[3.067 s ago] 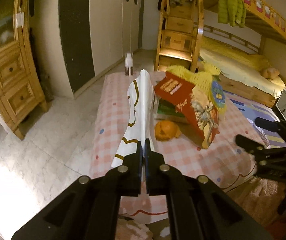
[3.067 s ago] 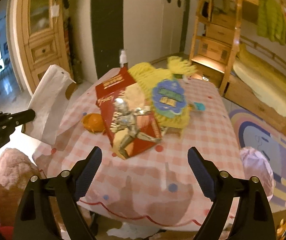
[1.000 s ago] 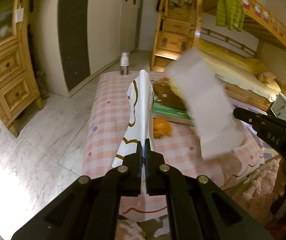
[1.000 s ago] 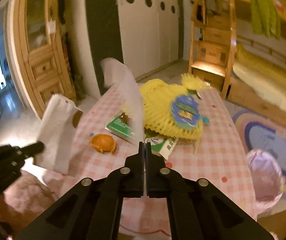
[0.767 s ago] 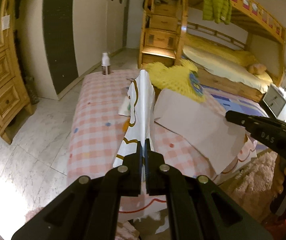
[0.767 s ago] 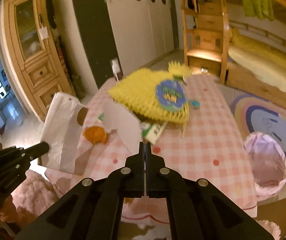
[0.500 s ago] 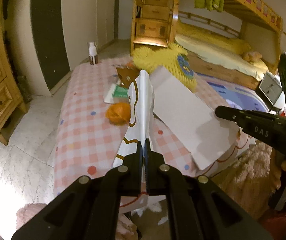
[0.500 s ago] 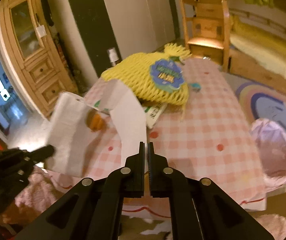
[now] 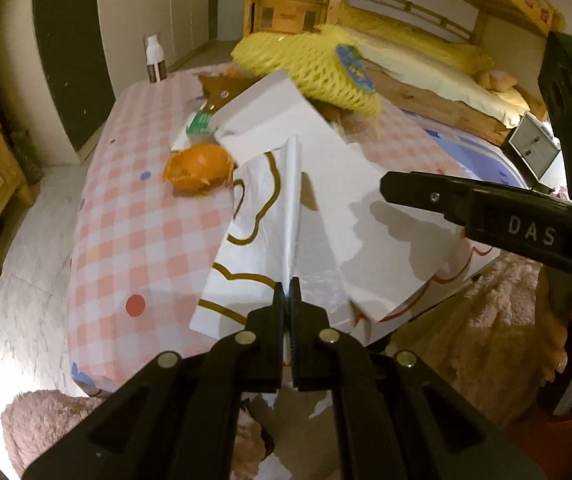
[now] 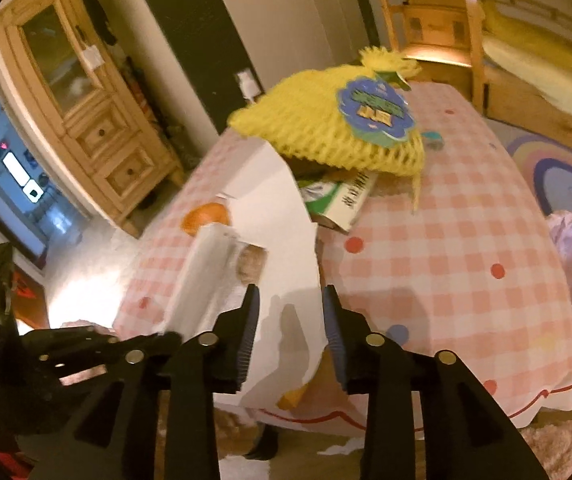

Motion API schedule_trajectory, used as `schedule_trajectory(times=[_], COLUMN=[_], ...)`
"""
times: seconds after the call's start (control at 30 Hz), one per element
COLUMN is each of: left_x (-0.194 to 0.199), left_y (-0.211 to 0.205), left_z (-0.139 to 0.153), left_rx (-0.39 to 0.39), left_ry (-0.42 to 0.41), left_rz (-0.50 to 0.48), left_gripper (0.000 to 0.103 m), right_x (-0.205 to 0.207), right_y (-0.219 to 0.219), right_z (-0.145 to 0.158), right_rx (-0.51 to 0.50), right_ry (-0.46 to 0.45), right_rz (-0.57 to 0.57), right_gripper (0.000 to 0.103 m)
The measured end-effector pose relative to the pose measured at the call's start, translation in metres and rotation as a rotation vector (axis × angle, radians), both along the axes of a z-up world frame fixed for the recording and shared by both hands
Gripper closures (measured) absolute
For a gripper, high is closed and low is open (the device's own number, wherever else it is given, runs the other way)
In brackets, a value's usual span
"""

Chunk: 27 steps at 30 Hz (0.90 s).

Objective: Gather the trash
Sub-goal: 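Carry the bag and paper over the pink trash bin and open both tools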

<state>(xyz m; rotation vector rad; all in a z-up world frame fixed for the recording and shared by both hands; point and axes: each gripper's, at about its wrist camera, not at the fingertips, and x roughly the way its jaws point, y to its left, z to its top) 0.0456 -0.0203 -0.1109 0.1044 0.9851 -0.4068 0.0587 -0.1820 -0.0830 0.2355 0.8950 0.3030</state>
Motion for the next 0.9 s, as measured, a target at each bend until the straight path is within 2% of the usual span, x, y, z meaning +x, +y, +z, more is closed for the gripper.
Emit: schedule_trajectory(times=[0.13, 0.3, 0.37, 0.43, 0.5, 0.53, 0.63, 0.73, 0.9], left_x=[0.001, 0.001, 0.001, 0.001, 0.003, 0.002, 0.004, 0.002, -0.015], left_y=[0.002, 0.0, -0.001, -0.003, -0.004, -0.005, -0.007, -0.007, -0.007], left_z=[-0.007, -0.008, -0.008, -0.008, -0.009, -0.009, -0.009, -0.004, 0.042], left_rx=[0.014, 0.025, 0.031, 0.039, 0.051, 0.057, 0.072, 0.076, 0.051], left_ry=[0.027, 0.034, 0.033, 0.03, 0.023, 0.019, 0.014, -0.001, -0.12], left_rz=[0.004, -0.002, -0.003, -0.005, -0.008, -0.009, -0.009, 0.007, 0.017], left_gripper=[0.103, 0.103, 0.103, 0.103, 0.103, 0.103, 0.103, 0.103, 0.103], right_x=[0.006, 0.011, 0.009, 0.007, 0.004, 0.002, -0.002, -0.01, -0.032], right_y=[-0.002, -0.003, 0.0, 0.002, 0.003, 0.002, -0.004, -0.01, -0.018], right_z=[-0.012, -0.025, -0.025, -0.026, -0.026, -0.026, -0.023, -0.004, 0.036], right_rx=[-0.032, -0.062, -0.075, -0.068, -0.068, -0.065, -0.03, -0.011, -0.018], right_ry=[0.032, 0.057, 0.047, 0.051, 0.053, 0.055, 0.05, -0.003, -0.105], right_rz=[-0.023, -0.007, 0.01, 0.029, 0.035, 0.032, 0.012, 0.0, -0.007], right_gripper=[0.046, 0.043, 0.047, 0.062, 0.072, 0.082, 0.097, 0.102, 0.102])
